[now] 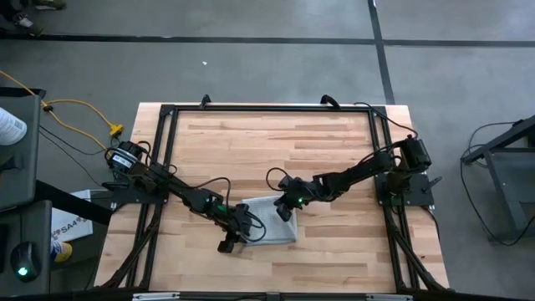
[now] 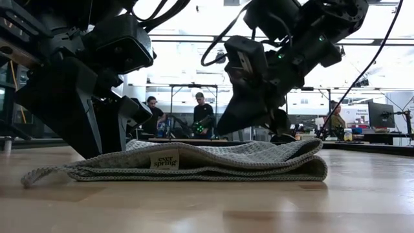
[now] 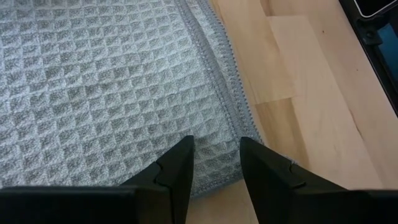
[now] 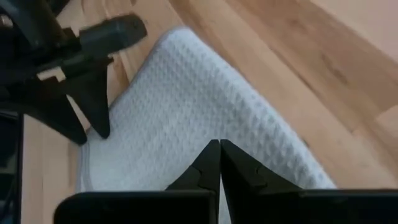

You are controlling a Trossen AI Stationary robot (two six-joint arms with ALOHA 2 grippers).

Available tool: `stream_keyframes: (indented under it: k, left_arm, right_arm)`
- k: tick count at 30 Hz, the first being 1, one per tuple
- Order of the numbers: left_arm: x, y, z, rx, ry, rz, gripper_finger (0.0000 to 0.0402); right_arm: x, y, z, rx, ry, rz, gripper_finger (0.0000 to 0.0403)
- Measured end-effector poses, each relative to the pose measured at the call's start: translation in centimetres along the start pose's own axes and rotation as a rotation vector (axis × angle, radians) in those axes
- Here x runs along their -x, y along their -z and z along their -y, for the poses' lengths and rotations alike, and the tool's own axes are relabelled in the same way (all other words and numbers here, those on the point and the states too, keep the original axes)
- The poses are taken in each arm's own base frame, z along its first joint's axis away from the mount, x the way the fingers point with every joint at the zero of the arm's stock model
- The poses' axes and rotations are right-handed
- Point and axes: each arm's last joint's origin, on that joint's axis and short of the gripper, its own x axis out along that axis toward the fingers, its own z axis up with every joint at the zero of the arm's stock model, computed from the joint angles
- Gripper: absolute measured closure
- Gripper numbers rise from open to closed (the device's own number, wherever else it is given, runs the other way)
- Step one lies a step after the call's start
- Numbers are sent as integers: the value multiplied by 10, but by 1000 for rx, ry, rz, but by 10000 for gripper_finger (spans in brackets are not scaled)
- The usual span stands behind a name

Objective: Fold microfiber towels
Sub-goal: Fold the gray towel

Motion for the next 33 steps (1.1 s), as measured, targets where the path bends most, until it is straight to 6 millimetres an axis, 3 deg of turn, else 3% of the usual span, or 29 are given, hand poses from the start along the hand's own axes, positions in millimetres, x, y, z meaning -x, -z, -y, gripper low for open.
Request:
stream_keyframes:
  k: [6, 16, 24, 33]
  left_arm:
    - [3, -1, 1, 0, 0, 4, 270]
    - [36, -16, 6, -51, -38, 60, 270]
    - [38, -14, 6, -79, -53, 37, 270]
    - [38, -13, 5, 17, -90, 43, 270]
  right_arm:
    - [0, 0, -1, -1, -8, 4, 399]
    - [0, -2, -6, 7, -88, -9, 399]
    - [2, -5, -15, 44, -272, -65, 399]
    - [2, -5, -16, 98, -298, -76, 399]
